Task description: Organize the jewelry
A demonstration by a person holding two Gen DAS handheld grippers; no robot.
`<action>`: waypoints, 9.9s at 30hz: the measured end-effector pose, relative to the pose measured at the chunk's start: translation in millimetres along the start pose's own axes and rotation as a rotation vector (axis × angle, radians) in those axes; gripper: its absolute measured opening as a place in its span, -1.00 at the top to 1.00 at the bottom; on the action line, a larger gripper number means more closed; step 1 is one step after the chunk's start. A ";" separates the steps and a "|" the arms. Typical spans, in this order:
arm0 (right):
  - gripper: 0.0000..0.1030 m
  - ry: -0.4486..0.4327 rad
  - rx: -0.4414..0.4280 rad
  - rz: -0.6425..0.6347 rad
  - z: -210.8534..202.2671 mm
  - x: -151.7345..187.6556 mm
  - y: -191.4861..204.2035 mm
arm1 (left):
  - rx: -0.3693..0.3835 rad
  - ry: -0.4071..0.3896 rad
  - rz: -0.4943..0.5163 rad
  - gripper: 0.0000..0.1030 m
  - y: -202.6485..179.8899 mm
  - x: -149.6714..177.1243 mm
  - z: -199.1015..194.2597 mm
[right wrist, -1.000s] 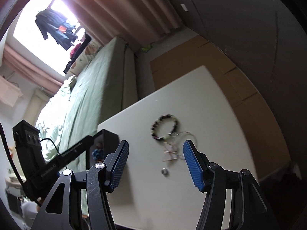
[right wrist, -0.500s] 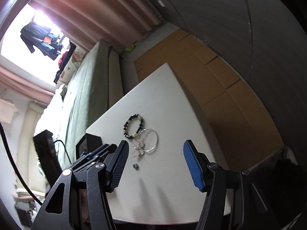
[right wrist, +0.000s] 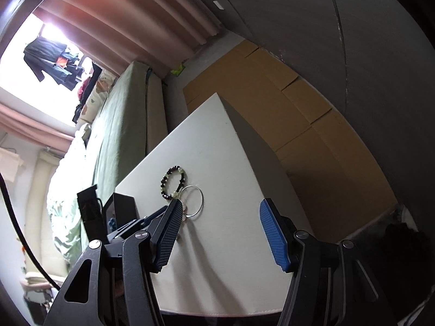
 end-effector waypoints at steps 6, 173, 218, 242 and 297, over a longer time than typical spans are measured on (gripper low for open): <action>-0.17 0.007 0.018 -0.007 3.2 0.6 0.7 | 0.012 0.004 -0.006 0.70 0.4 1.2 0.6; -0.49 0.020 0.245 -0.132 -0.2 14.3 7.7 | -0.113 0.026 0.154 0.75 -18.2 48.7 -4.1; 0.12 0.030 0.390 -0.237 139.0 -16.1 111.1 | 0.036 -0.228 -0.232 0.75 172.0 34.2 -118.4; 0.81 -0.076 0.207 -0.320 97.3 2.7 181.0 | 0.093 -0.261 -0.295 -0.34 194.7 41.7 -139.0; -0.28 -0.100 0.000 -0.337 -20.9 104.4 198.4 | 0.007 -0.401 -0.282 -0.67 136.6 133.1 -249.6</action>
Point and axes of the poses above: each gripper's, at about its wrist camera, not at the fingertips, and z roughly the way its jaws point, y to its left, x to its underside, the point moved 7 cm from there along z, roughly the way its jaws point, and after that the axes turned 9 degrees about y, right-handed, at the moved point
